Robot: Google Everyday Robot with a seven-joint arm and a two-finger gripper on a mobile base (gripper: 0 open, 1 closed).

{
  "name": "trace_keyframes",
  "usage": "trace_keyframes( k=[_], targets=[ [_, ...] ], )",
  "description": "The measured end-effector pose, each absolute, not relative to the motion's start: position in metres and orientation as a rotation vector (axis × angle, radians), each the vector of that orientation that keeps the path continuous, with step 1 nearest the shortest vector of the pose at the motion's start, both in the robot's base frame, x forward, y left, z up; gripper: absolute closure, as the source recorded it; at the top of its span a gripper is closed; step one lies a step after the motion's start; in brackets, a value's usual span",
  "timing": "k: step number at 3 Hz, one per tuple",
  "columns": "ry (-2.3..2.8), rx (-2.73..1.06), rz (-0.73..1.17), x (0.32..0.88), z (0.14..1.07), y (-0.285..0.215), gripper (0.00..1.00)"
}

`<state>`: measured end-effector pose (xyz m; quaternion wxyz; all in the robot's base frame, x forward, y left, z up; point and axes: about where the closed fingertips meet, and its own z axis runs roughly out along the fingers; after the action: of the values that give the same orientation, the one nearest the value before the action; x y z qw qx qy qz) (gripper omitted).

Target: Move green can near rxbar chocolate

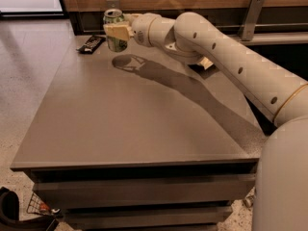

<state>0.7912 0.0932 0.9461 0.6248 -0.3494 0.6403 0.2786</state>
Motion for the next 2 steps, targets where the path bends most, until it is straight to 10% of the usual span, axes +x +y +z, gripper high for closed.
trace_keyframes(
  k=[2],
  targets=[
    [1.527,-0.824,0.621,0.856,0.927,0.113,1.00]
  ],
)
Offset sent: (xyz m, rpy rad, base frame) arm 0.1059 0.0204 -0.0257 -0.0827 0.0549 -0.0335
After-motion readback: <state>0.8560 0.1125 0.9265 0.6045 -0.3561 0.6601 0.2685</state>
